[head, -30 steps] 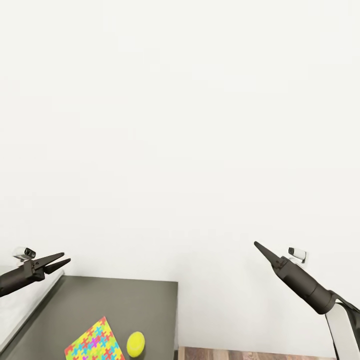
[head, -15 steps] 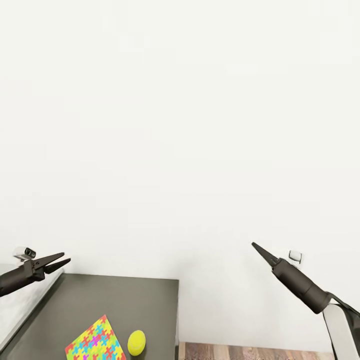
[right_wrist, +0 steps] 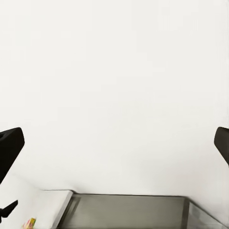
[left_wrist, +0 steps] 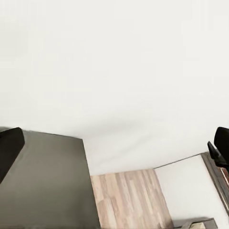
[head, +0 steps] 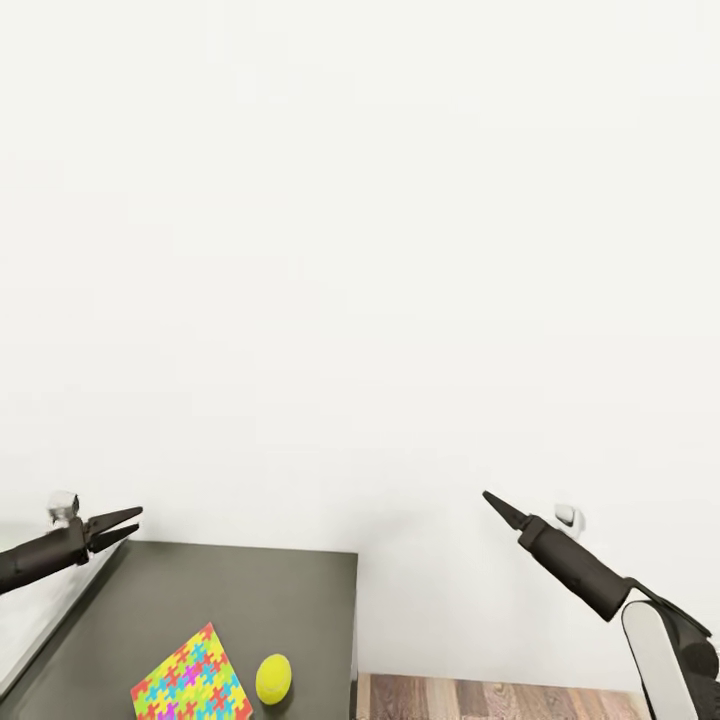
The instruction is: Put all the toys in the child's room - the three board games (two on the bed and one on the table), the two jigsaw puzzles on the table, and the tennis ball on the table - inside the toy box on the table in the child's room.
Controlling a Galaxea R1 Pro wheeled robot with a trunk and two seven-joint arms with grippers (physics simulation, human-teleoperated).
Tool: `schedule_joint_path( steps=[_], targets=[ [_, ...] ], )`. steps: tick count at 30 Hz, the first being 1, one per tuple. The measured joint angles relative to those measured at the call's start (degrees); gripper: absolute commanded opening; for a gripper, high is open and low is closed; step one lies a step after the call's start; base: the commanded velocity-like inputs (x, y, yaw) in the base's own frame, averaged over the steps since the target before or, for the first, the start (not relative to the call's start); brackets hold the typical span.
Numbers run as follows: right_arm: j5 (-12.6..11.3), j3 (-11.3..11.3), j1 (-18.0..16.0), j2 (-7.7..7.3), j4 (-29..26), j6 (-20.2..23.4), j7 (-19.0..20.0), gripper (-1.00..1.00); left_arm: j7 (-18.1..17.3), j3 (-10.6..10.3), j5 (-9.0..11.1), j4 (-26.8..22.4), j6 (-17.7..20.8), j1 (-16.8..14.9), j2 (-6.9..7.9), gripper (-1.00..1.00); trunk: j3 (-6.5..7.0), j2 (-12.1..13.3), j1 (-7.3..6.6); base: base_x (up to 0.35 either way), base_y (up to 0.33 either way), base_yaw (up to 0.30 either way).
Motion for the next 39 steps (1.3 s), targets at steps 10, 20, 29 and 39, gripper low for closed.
schedule_joint_path(
  steps=[10,20,29,39],
  targets=[
    [0.15,3.29,0.05,-0.70,0.02,1.66,-5.20,1.00,22.67,-0.12,0.26,-2.83,0.45,-0.13,-2.36,1.00,-0.94,0.00,0.00,0.000,0.000,0.000],
    [0.03,5.32,-0.08,-0.90,0.30,5.09,-11.24,1.00,35.43,-0.39,0.12,-5.70,0.61,-0.14,-7.30,1.00,-1.89,0.00,0.00,0.000,0.000,0.000],
    [0.41,5.76,-0.33,-0.94,0.78,7.91,-13.21,1.00,37.66,-0.61,-0.04,-5.98,0.55,-0.15,-8.11,1.00,-2.74,-0.01,0.00,0.000,0.000,0.000],
    [3.72,7.07,-0.62,-0.37,1.05,8.37,-16.99,1.00,41.29,-0.71,-0.08,-5.97,0.53,-0.15,-8.19,1.00,-3.68,-0.01,0.00,0.000,0.000,0.000]
  ],
)
